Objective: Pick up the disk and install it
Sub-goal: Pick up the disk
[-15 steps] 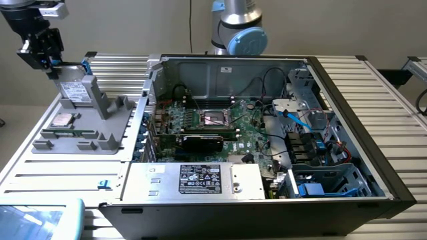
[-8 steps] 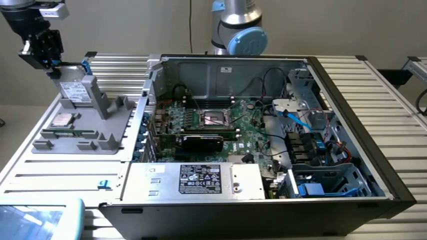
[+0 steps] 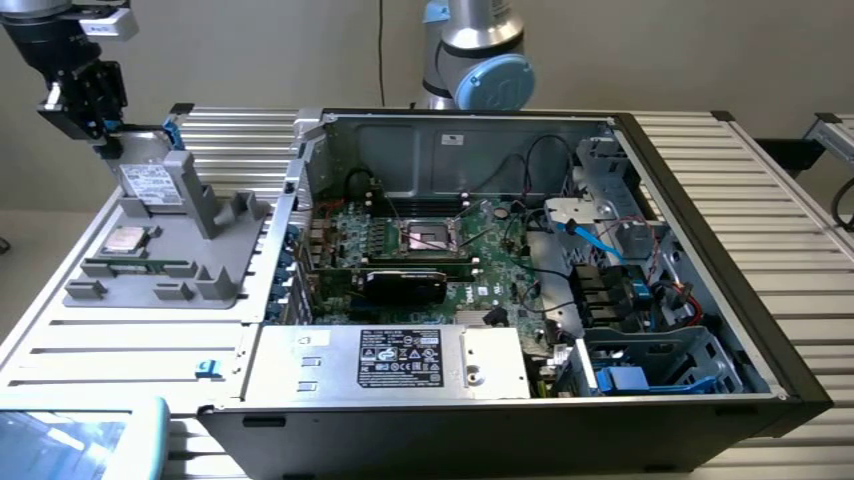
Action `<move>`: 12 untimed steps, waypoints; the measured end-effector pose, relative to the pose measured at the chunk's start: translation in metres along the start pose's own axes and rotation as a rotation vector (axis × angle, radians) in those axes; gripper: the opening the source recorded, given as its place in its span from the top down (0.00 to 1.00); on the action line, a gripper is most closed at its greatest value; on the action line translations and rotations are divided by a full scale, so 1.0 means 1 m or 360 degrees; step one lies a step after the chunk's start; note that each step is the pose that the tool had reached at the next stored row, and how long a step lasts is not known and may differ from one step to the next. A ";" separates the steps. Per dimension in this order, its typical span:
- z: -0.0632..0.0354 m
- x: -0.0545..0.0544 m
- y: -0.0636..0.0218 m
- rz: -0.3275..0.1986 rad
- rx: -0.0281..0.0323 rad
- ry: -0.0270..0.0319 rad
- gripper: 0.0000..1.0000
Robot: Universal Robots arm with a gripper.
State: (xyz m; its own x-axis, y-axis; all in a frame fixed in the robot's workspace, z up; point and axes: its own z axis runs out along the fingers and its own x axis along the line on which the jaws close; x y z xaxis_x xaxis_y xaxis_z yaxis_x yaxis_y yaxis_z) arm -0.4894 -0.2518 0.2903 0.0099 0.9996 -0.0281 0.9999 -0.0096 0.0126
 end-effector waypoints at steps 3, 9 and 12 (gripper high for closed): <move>0.0001 0.000 0.0000 0.0000 -0.00002 -0.00003 0.63; 0.0001 0.000 0.0000 0.0000 -0.00015 -0.00002 0.63; 0.0001 0.000 0.0000 0.0000 -0.00032 -0.00003 0.63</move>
State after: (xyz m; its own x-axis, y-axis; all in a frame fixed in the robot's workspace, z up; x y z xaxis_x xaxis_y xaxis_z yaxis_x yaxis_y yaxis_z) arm -0.4893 -0.2518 0.2903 0.0099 0.9996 -0.0283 0.9998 -0.0095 0.0146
